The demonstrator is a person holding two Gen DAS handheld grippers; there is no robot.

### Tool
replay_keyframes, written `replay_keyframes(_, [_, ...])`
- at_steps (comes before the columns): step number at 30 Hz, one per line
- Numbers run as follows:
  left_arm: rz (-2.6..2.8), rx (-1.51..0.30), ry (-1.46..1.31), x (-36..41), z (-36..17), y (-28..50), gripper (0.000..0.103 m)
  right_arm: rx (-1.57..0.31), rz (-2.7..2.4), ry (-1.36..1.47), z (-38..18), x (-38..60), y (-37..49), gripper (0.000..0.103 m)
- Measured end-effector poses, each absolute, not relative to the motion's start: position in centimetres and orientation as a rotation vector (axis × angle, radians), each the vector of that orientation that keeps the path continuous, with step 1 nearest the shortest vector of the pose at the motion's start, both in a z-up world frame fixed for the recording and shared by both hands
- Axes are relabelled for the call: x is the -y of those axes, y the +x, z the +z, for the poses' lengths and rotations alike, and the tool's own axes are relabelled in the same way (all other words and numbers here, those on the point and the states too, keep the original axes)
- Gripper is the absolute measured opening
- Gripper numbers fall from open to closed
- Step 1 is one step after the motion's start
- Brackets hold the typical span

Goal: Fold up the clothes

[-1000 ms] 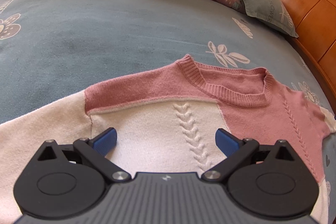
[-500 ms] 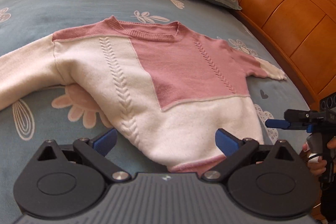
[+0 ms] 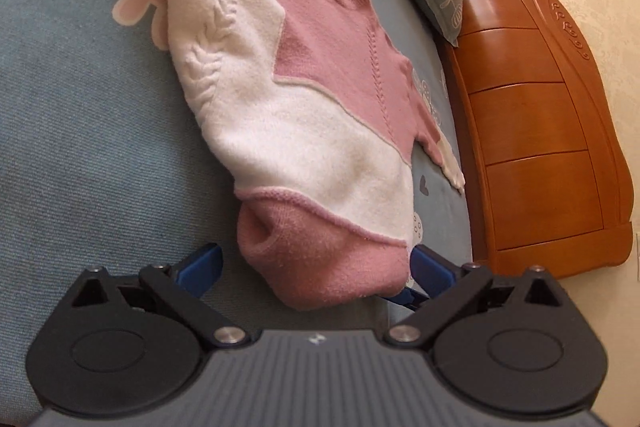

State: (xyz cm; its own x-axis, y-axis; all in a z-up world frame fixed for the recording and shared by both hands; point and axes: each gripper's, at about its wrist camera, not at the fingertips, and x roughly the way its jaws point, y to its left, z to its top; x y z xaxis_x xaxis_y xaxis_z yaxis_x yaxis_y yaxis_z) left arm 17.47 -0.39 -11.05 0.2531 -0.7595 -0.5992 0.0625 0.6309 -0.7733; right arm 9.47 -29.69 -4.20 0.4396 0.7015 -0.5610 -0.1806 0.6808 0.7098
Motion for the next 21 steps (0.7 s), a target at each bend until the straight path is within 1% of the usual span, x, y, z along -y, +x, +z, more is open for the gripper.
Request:
replay_keyframes(6, [-0.680, -1.155, -0.619, 2.0, -8.1, 20.7, 0.099, -0.956, 0.663, 0.319, -0.8, 27.6, 12.1, 0.103])
replay_keyframes(13, [-0.711, -1.034, -0.496, 2.7, -4.2, 25.3, 0.099, -0.822, 0.688, 0.064, 3.3, 26.5, 16.4, 0.103])
replay_keyframes(17, [-0.688, -0.991, -0.466, 2.6, -3.6, 28.8, 0.099, -0.785, 0.643, -0.003, 3.5, 26.7, 20.5, 0.103])
replay_keyframes(21, [-0.638, -0.955, -0.430, 2.7, -4.3, 32.7, 0.099, -0.807, 0.580, -0.020, 1.8, 27.3, 25.1, 0.103])
